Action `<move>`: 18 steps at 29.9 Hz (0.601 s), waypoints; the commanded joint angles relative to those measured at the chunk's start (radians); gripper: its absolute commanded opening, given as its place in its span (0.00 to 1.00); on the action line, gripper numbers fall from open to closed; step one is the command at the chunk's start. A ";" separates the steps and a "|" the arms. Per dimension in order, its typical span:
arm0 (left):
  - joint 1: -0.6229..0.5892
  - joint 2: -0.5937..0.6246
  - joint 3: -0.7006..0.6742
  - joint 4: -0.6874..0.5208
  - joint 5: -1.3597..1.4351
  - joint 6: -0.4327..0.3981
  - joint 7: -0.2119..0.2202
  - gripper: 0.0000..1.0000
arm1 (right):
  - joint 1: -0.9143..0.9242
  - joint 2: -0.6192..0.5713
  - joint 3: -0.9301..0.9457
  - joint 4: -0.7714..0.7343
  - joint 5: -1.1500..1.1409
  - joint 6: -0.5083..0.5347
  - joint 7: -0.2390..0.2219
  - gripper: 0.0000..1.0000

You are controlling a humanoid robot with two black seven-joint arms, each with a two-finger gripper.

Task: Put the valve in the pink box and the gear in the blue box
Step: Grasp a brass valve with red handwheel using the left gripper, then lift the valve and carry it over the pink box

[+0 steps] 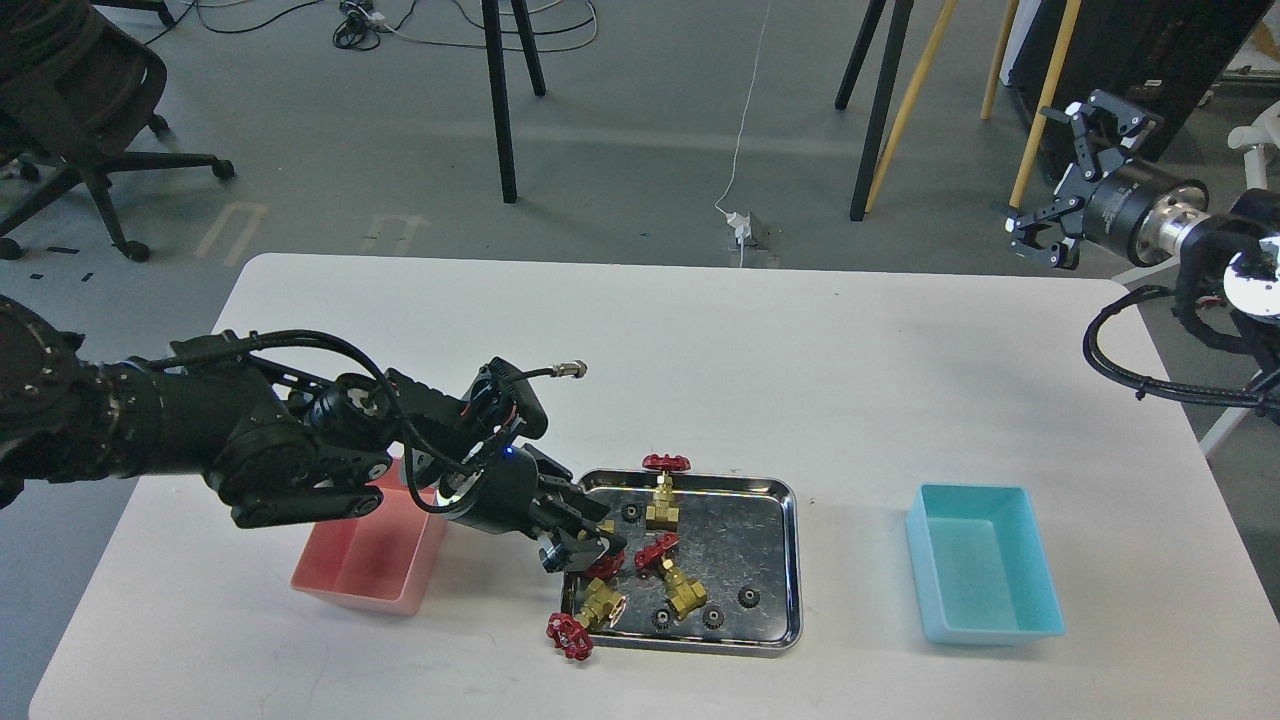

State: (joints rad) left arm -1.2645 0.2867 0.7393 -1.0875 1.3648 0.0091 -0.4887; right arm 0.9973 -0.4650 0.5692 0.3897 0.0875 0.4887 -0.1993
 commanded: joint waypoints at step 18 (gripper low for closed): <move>0.005 0.006 0.000 -0.002 0.017 0.002 0.000 0.24 | -0.014 -0.003 0.000 -0.002 0.002 0.000 0.001 0.99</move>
State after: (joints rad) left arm -1.2586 0.2916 0.7408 -1.0889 1.3834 0.0098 -0.4887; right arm 0.9837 -0.4680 0.5691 0.3886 0.0890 0.4887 -0.1980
